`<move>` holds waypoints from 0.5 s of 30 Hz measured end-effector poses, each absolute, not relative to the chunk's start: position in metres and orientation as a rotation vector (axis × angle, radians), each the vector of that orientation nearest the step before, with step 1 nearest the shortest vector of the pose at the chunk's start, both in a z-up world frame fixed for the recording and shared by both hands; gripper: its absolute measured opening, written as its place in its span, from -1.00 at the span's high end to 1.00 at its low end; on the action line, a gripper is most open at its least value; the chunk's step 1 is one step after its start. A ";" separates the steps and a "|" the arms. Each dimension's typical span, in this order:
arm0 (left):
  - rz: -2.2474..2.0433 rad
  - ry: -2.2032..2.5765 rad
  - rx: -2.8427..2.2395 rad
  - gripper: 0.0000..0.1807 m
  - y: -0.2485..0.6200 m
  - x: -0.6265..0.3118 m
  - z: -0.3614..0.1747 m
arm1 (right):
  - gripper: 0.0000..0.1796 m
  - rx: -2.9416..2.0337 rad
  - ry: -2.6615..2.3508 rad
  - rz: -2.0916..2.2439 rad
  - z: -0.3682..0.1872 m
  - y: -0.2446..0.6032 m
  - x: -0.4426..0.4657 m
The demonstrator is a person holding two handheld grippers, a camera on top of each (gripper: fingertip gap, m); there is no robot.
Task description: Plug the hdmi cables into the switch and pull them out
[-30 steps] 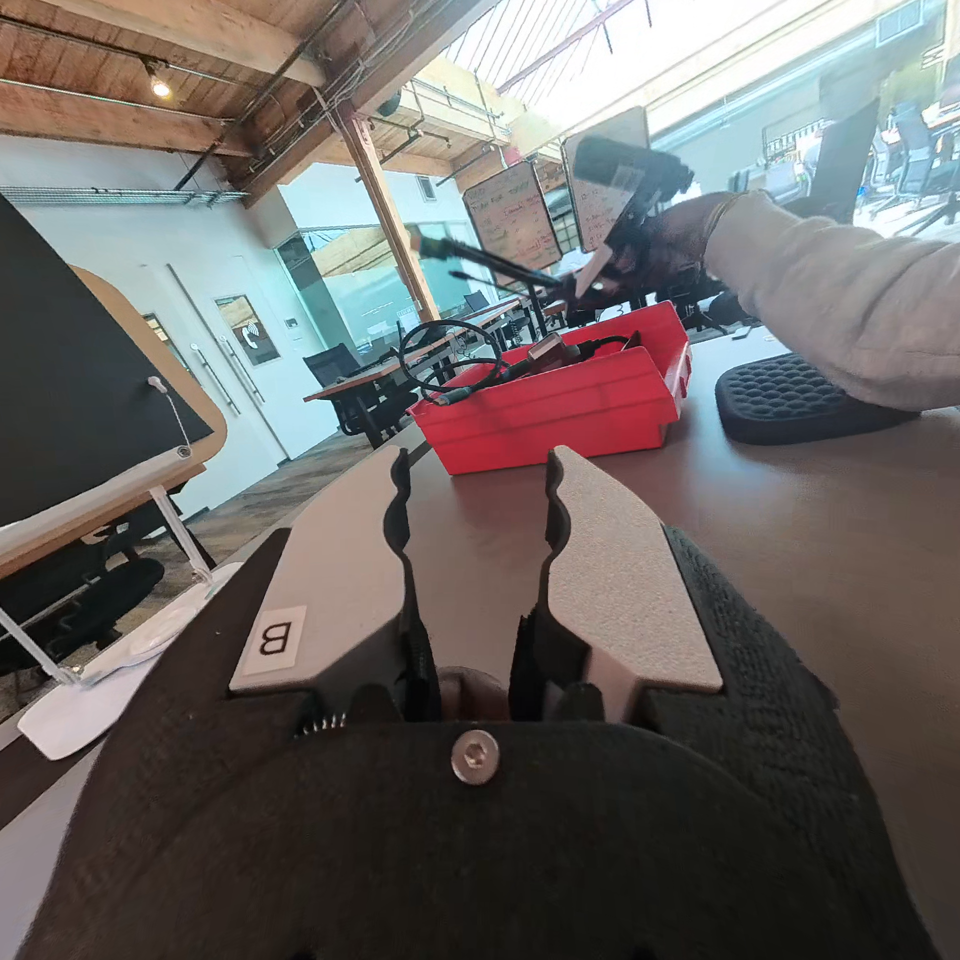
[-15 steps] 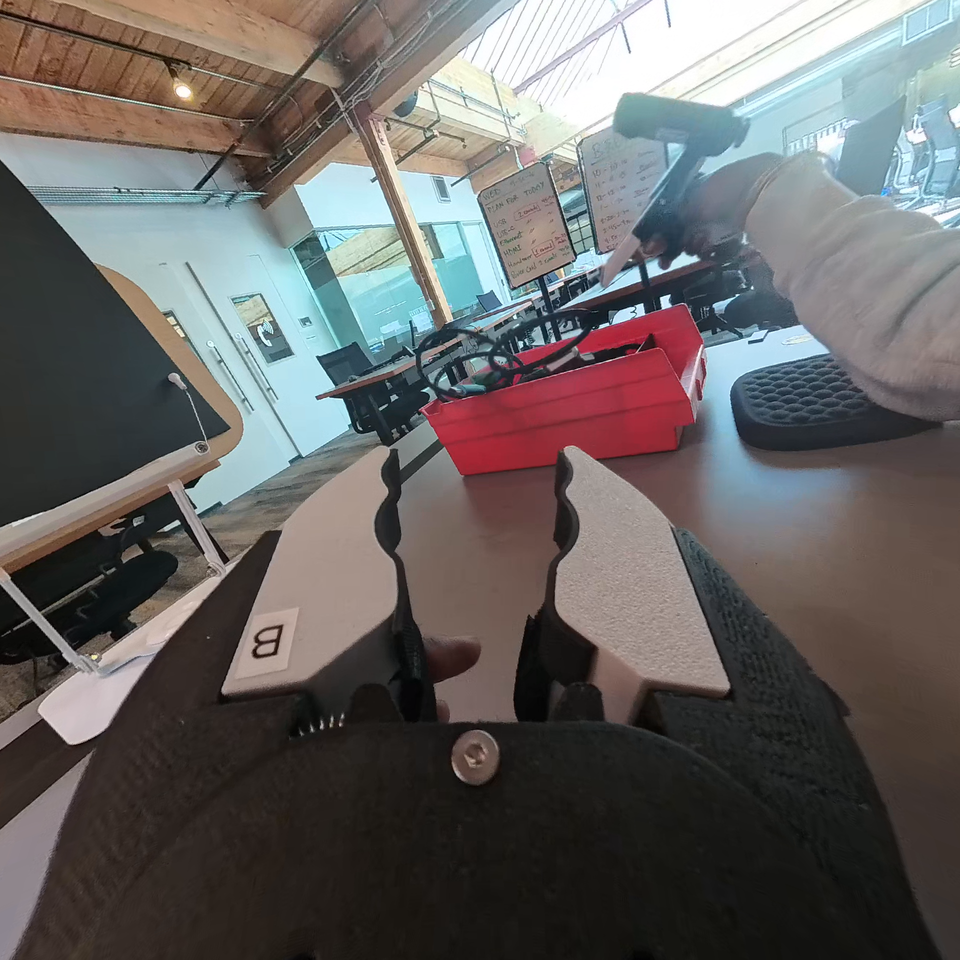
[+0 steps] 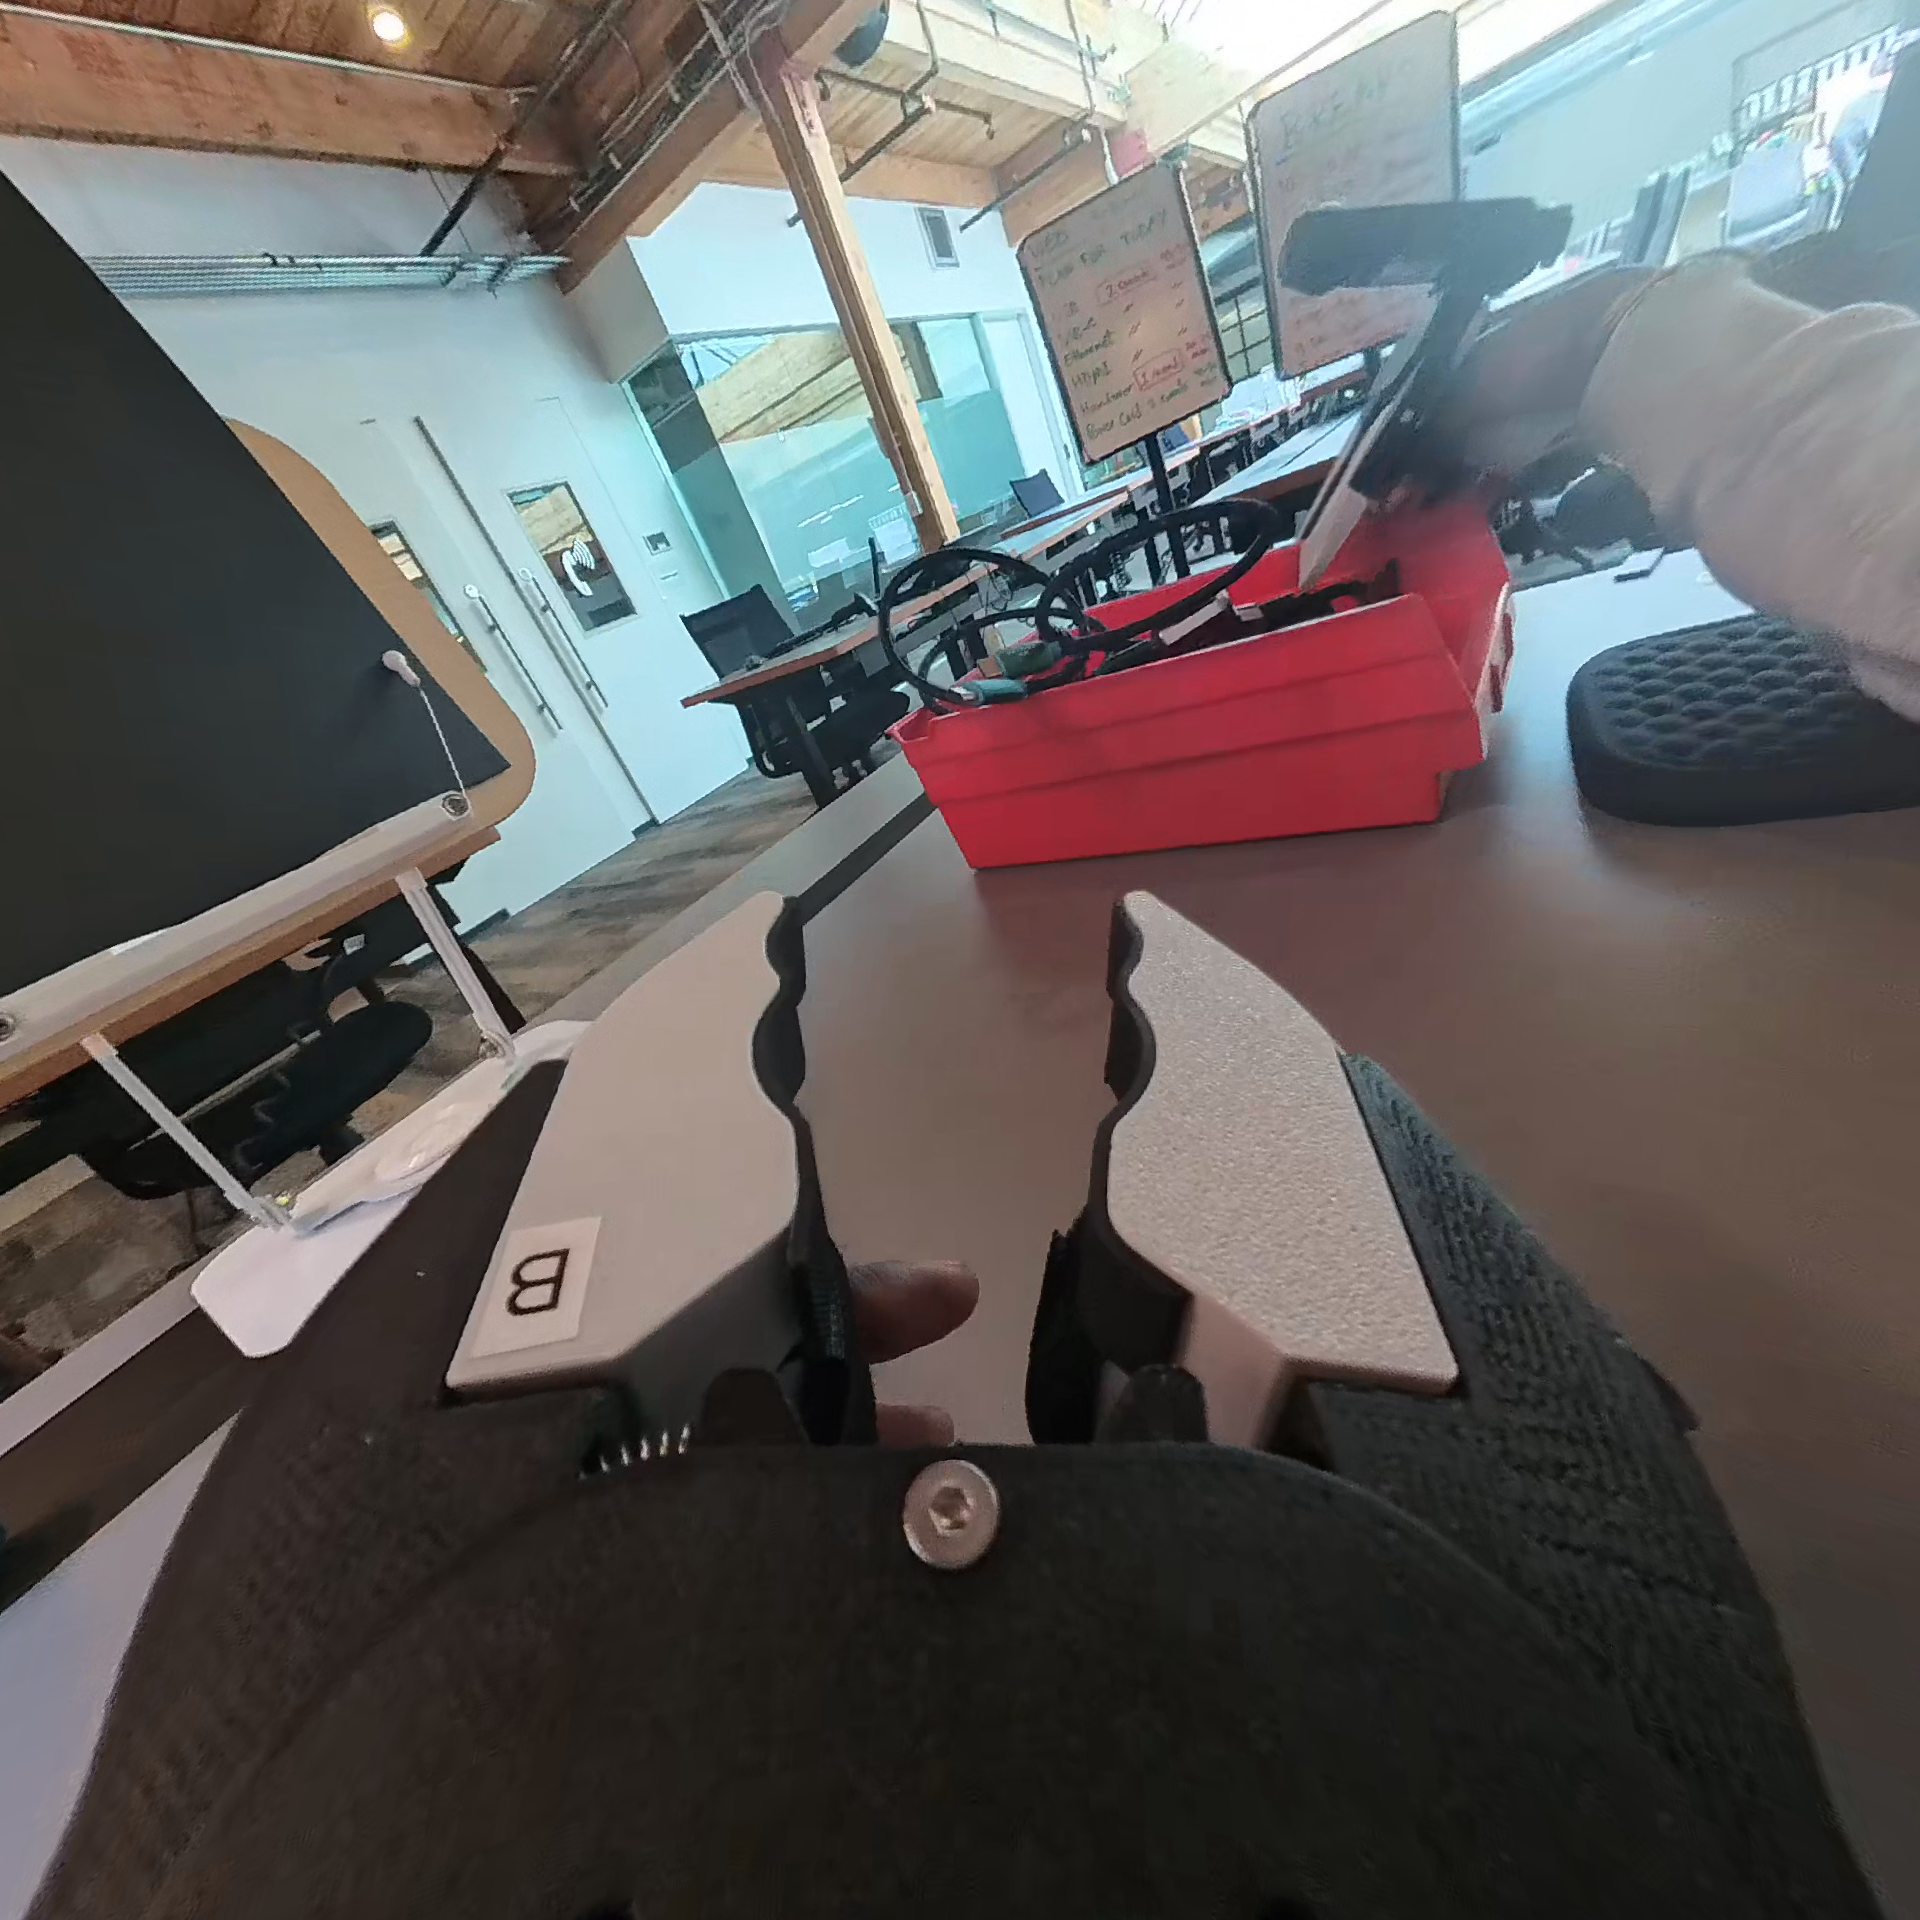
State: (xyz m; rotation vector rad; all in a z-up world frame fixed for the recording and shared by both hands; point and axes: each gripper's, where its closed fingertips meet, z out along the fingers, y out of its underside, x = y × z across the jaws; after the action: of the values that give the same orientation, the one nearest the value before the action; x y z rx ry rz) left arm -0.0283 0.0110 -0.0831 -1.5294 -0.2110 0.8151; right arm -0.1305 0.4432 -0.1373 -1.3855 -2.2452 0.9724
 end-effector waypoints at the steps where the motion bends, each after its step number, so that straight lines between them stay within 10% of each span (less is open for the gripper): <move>1: 0.818 -0.213 -1.538 0.40 0.011 -0.029 -0.085 | 0.53 -1.379 -2.261 1.002 -0.138 0.439 -0.133; 6: 0.837 -0.219 -1.542 0.41 0.010 -0.031 -0.085 | 0.82 -1.486 -2.364 1.080 -0.138 0.414 -0.133; 15: 0.870 -0.241 -1.513 0.45 0.004 -0.033 -0.079 | 0.77 -1.286 -2.689 0.937 -0.141 0.341 -0.134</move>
State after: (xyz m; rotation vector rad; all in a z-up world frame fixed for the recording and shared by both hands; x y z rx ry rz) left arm -0.0334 0.0044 -0.0785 -1.5127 -0.2412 0.8698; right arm -0.1343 0.3407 -0.1412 -1.2862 -2.6891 0.9375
